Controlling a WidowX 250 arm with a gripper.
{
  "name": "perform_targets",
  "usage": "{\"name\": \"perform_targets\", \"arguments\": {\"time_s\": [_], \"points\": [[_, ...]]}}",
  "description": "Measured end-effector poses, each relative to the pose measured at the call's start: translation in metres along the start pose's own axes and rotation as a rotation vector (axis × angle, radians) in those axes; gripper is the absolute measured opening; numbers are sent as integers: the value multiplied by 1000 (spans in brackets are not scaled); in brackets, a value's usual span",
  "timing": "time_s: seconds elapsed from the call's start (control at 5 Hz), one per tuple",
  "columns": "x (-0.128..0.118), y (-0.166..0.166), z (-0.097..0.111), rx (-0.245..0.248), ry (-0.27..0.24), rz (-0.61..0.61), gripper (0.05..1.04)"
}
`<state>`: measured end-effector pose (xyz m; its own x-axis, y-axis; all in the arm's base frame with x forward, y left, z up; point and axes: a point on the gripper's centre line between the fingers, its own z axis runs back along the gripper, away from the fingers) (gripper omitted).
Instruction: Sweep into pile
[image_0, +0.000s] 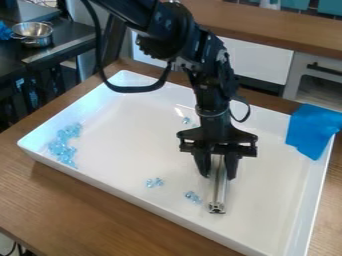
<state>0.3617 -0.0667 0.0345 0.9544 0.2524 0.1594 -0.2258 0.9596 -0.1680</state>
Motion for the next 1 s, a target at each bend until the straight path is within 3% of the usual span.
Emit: {"name": "perform_targets", "arguments": {"time_s": [0.2,0.8,1.0], "points": [[0,12,1,9,5,-30,502],[7,83,14,47,87,-48,502],[10,109,18,57,84,-39,502]]}}
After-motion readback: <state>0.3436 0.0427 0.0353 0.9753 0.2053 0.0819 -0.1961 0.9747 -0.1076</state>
